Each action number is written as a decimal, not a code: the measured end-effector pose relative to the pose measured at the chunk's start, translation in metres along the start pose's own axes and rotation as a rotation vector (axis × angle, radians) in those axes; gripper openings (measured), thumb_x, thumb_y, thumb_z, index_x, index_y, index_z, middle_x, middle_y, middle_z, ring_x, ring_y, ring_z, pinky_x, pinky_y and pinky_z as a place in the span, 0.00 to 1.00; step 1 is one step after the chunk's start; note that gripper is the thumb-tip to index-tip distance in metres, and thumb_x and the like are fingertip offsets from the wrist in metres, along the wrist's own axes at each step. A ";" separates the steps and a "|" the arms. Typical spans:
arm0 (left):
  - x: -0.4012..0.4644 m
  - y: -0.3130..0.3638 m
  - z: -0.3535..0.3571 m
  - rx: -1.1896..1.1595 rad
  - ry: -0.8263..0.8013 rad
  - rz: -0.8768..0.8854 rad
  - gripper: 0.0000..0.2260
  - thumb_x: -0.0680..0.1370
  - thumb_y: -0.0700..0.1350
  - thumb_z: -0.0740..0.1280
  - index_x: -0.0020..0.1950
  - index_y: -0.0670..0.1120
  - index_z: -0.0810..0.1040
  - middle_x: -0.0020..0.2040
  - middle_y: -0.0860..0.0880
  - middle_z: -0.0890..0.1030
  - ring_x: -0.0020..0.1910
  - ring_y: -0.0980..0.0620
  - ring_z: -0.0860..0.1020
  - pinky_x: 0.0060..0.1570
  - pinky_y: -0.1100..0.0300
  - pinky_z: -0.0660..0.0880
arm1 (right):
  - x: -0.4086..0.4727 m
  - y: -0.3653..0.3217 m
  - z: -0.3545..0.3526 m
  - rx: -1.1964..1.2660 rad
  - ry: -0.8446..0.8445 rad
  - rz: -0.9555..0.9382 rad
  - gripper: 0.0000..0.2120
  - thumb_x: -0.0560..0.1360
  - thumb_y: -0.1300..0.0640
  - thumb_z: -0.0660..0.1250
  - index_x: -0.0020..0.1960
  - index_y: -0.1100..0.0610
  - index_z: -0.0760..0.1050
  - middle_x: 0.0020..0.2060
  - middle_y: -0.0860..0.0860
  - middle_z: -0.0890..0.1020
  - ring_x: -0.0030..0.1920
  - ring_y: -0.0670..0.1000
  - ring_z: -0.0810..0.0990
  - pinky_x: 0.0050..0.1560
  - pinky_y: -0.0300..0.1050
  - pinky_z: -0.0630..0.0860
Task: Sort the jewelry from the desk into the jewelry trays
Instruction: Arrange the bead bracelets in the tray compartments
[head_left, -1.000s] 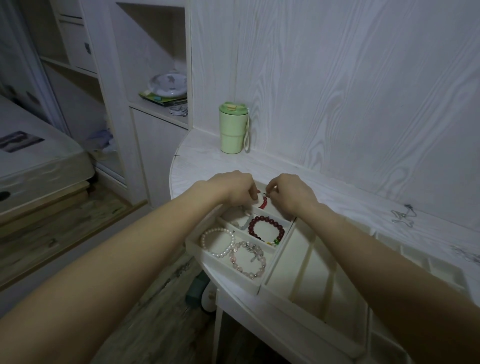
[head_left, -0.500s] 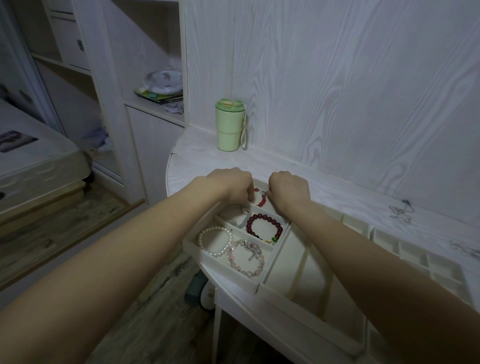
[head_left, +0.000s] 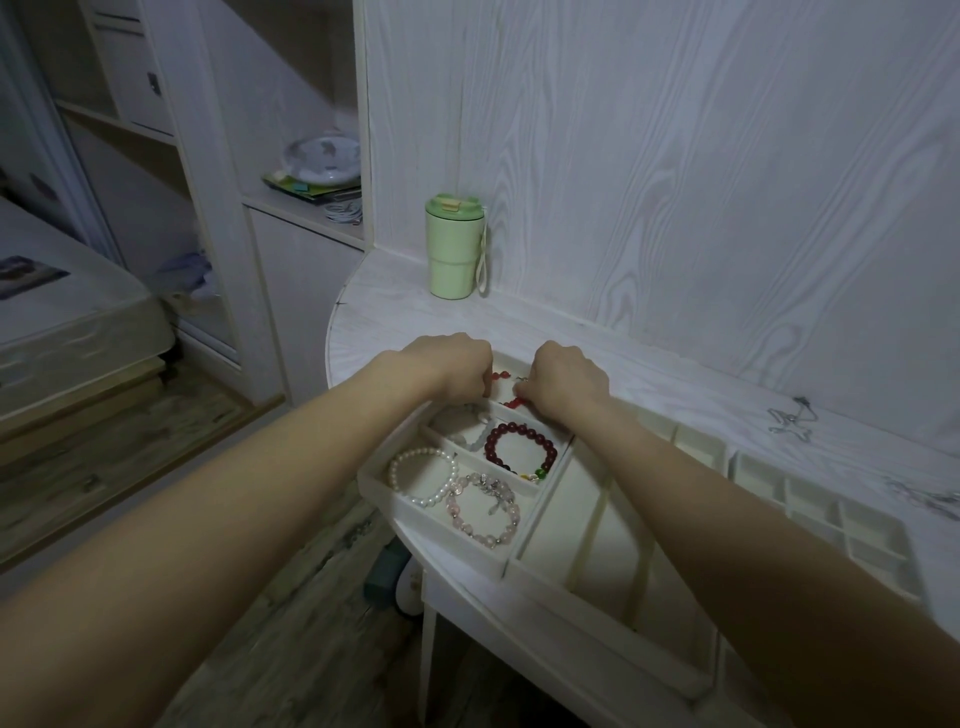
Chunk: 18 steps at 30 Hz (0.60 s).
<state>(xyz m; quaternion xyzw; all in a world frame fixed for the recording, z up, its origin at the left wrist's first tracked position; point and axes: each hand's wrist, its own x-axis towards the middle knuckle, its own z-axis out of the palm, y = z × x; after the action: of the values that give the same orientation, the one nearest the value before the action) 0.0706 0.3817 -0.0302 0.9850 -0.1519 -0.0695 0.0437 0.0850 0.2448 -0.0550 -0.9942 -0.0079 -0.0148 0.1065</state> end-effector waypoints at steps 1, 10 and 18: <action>0.000 0.000 0.000 0.002 -0.001 0.001 0.12 0.78 0.42 0.61 0.58 0.51 0.80 0.59 0.47 0.78 0.55 0.46 0.76 0.45 0.57 0.70 | 0.000 0.000 0.000 0.003 0.002 0.007 0.13 0.76 0.54 0.66 0.38 0.58 0.66 0.34 0.51 0.70 0.39 0.55 0.73 0.36 0.44 0.68; 0.002 0.004 0.000 0.000 0.042 -0.004 0.12 0.79 0.46 0.61 0.59 0.47 0.79 0.56 0.46 0.79 0.51 0.46 0.77 0.44 0.56 0.71 | -0.004 0.005 -0.003 0.143 -0.026 -0.044 0.06 0.74 0.55 0.68 0.47 0.57 0.77 0.45 0.53 0.80 0.44 0.55 0.79 0.38 0.44 0.72; 0.004 0.046 -0.010 -0.097 0.170 0.054 0.11 0.77 0.46 0.62 0.54 0.46 0.81 0.52 0.44 0.81 0.50 0.44 0.77 0.45 0.56 0.74 | -0.042 0.050 -0.032 0.347 -0.020 -0.072 0.02 0.74 0.59 0.68 0.46 0.56 0.79 0.38 0.49 0.77 0.39 0.49 0.77 0.46 0.44 0.75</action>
<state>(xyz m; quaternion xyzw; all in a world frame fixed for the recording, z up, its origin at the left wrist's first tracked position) 0.0627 0.3374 -0.0160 0.9796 -0.1705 0.0081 0.1060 0.0429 0.1887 -0.0360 -0.9600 -0.0471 -0.0073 0.2760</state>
